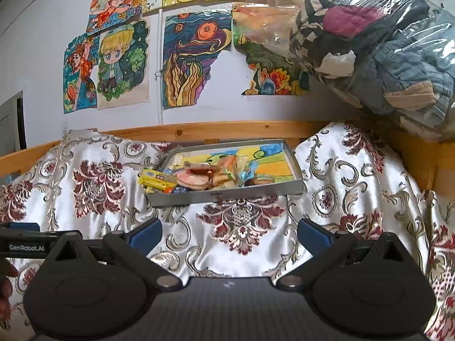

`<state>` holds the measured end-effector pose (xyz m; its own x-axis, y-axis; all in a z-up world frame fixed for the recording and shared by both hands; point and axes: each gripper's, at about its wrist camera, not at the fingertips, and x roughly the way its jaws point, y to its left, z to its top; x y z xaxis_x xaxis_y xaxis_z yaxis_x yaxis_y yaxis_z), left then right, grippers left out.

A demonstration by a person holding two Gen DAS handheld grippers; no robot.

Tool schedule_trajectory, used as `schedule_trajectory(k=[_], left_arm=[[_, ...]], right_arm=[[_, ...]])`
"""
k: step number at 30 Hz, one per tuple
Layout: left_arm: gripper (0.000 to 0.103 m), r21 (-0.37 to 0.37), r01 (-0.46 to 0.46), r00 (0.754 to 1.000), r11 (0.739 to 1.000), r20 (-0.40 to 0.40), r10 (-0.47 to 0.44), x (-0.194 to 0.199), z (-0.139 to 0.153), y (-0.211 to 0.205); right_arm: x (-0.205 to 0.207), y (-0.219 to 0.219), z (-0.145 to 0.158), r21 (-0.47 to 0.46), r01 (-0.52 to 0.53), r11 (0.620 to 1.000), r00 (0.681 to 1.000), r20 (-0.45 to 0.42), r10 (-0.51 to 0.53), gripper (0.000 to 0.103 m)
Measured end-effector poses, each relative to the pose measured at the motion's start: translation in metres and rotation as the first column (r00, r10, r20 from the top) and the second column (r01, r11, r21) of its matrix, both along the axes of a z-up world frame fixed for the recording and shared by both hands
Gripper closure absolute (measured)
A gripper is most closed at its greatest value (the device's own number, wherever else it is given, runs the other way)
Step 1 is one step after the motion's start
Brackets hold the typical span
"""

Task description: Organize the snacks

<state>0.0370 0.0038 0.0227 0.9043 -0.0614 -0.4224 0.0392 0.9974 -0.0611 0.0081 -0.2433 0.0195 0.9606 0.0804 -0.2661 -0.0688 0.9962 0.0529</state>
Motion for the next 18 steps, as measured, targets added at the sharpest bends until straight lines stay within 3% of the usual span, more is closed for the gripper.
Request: schedule_trajectory(k=[4,18], left_arm=[[0.001,-0.004,0.017,0.999,1.0,0.041,-0.016,-0.011,-0.008,-0.001],[0.001,-0.021,0.026,0.999,0.999,0.036,-0.025,-0.016,-0.015,-0.003]], right_arm=[[-0.001,0.0,-0.007,0.001,-0.001,1.0,1.0,-0.031,0.001,0.0],[-0.002,-0.002,-0.019,0.015,0.02,1.0,0.998,-0.063,-0.019,0.0]])
